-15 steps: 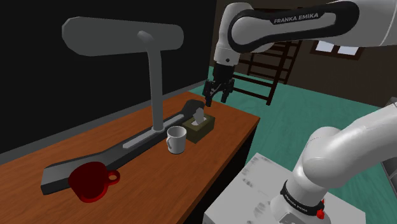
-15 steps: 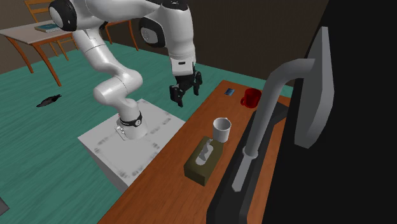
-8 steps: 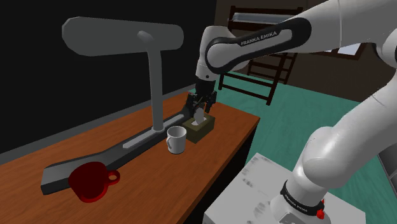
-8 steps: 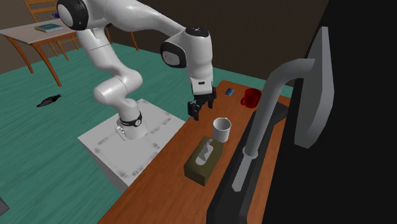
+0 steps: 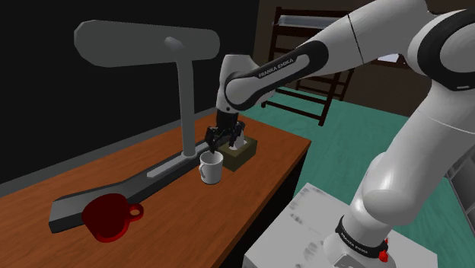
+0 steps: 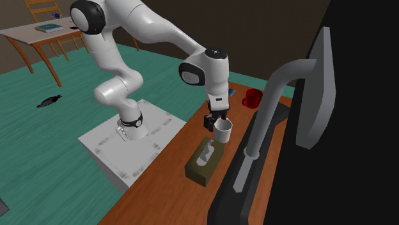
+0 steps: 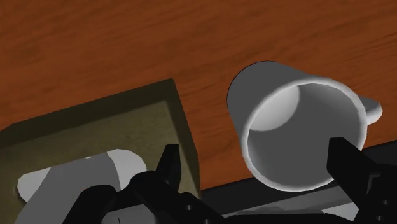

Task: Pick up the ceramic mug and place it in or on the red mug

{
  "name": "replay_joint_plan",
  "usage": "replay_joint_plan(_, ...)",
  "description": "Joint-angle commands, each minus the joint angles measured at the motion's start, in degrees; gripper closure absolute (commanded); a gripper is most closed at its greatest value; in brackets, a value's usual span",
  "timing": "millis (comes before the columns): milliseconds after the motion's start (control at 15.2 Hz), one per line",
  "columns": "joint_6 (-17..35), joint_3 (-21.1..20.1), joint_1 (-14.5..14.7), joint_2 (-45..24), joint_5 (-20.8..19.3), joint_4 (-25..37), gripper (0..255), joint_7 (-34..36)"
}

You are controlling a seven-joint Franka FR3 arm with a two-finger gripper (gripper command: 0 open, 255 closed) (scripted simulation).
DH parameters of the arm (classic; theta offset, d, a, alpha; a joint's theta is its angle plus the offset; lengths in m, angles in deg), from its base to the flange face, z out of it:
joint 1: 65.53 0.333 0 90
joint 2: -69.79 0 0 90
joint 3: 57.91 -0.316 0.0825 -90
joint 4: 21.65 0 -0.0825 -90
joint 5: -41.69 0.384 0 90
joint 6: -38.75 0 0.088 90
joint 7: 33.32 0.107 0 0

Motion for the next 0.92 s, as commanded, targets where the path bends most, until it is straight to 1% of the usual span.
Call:
replay_joint_plan(0,1.5,-0.1,0.0,-0.9,-0.1,-0.5,0,0.1)
replay_joint_plan(264,5.1,-0.3,0.1,-3.2,-0.3,-1.9,0,0.3)
replay_joint_plan(792,5.1,-0.3,0.1,-3.2,-0.3,-1.8,0,0.3)
replay_joint_plan(858,5.1,-0.3,0.1,-3.2,-0.3,-1.8,255,0.3)
